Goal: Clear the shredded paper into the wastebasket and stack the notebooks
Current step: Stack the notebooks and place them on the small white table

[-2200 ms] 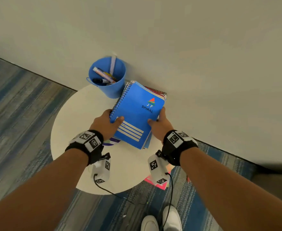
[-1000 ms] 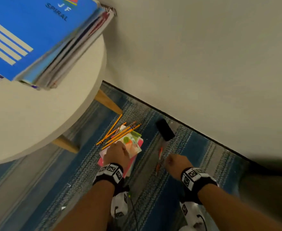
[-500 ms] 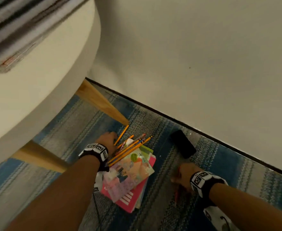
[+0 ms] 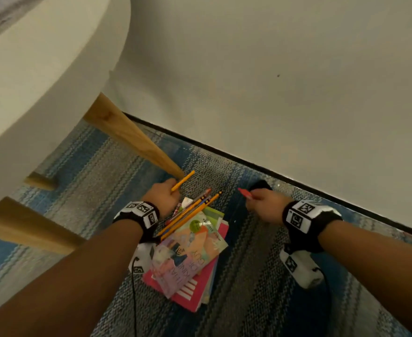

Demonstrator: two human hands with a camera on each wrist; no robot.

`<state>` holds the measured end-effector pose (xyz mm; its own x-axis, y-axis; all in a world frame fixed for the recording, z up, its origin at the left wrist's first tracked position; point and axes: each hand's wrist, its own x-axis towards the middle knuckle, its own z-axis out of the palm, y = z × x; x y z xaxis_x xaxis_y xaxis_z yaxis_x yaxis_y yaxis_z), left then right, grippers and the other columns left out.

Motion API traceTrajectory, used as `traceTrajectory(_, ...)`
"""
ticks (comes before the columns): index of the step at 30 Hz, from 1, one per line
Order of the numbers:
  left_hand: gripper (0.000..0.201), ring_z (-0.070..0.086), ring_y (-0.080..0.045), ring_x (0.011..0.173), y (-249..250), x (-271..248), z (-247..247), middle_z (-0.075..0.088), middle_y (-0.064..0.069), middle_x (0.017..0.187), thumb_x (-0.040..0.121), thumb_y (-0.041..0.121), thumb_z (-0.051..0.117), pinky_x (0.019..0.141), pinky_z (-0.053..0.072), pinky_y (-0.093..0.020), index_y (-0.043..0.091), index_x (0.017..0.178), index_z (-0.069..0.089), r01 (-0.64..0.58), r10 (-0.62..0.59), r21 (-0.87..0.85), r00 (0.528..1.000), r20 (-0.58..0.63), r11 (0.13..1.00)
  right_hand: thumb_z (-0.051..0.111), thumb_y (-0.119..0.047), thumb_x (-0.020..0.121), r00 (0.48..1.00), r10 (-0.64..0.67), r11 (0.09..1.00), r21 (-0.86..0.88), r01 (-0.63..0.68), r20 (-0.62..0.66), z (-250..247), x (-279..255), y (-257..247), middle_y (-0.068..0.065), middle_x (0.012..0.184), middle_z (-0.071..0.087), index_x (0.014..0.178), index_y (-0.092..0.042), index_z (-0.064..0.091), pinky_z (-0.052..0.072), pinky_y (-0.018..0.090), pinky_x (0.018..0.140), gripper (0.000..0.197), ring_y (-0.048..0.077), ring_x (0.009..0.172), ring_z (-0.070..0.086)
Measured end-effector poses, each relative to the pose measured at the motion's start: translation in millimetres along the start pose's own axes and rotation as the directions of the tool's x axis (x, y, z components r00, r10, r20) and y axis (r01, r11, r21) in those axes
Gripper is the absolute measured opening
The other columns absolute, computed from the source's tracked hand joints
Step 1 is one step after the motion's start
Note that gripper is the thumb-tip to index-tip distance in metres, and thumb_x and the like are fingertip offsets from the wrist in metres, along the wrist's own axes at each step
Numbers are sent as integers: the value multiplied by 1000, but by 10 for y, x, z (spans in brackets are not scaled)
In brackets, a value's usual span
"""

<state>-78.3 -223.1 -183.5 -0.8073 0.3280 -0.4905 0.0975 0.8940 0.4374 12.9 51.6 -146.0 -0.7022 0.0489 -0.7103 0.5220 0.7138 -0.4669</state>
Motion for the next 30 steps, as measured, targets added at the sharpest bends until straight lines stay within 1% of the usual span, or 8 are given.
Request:
traceTrajectory(2, 30, 59, -22, 79, 132, 10, 67, 58, 1, 85, 87, 55, 55, 67, 46, -33, 25, 94, 51, -101, 103, -38, 994, 39, 994, 53, -35, 93, 958, -85, 969, -245, 16, -274, -76, 59, 27, 16, 104, 61, 109, -14, 51, 46, 33, 76, 27, 34, 97, 62)
traceTrajectory(4, 50, 55, -19, 89, 228, 82, 168, 51, 5, 95, 75, 71, 59, 78, 47, -35, 29, 103, 51, -160, 146, 101, 981, 129, 982, 61, -47, 86, 942, -75, 928, -369, -54, -327, -77, 86, 169, 17, 124, 51, 129, -12, 39, 48, 41, 90, 59, 38, 111, 57)
traceTrajectory(7, 31, 55, -22, 90, 287, 162, 266, 51, 3, 92, 78, 68, 58, 78, 47, -35, 39, 86, 52, -229, 190, 240, 966, 175, 943, 69, -56, 78, 964, -5, 885, -450, -120, -268, 80, 173, 480, 17, 143, 35, 149, -16, 15, 40, 48, 104, 97, 40, 127, 43)
traceTrajectory(11, 29, 61, -21, 74, 343, 116, 266, 62, 1, 77, 90, 51, 52, 67, 51, -35, 28, 74, 58, -172, 154, 192, 982, 106, 966, 66, -57, 80, 951, -16, 884, -450, -131, -309, 248, 352, 671, 16, 152, 25, 153, -15, 3, 29, 47, 113, 105, 40, 136, 32)
traceTrajectory(20, 25, 61, -34, 89, 390, 109, 28, 64, -11, 91, 98, 38, 45, 79, 44, -41, 18, 84, 50, -19, 53, 251, 990, -130, 968, 69, -56, 78, 955, -25, 907, -409, -102, -295, 192, 249, 673, 15, 149, 30, 152, -12, 13, 34, 45, 111, 102, 40, 131, 38)
traceTrajectory(23, 21, 62, -35, 83, 529, 77, 2, 63, -13, 86, 97, 32, 47, 70, 49, -40, 12, 92, 49, -64, 99, 184, 977, -188, 981, 68, -58, 78, 971, 3, 924, -370, -94, -239, 71, 126, 636, 15, 143, 40, 149, -8, 23, 40, 40, 105, 97, 37, 126, 45)
traceTrajectory(27, 29, 60, -31, 82, 886, 29, -106, 62, -11, 90, 97, 37, 49, 71, 48, -37, 11, 110, 51, -168, 164, 7, 951, -262, 986, 74, -56, 73, 978, -11, 993, -120, -15, -207, -37, -1, 444, 8, 119, 61, 127, -14, 47, 49, 32, 84, 74, 27, 103, 60)
traceTrajectory(30, 25, 56, -30, 71, 1193, -7, -134, 57, -2, 76, 94, 43, 54, 66, 44, -36, 18, 93, 54, -157, 104, -242, 970, -218, 958, 74, -49, 79, 971, -90, 977, 172, 130, -222, -52, -107, 136, 0, 116, 61, 130, -22, 45, 45, 29, 81, 65, 21, 100, 58)
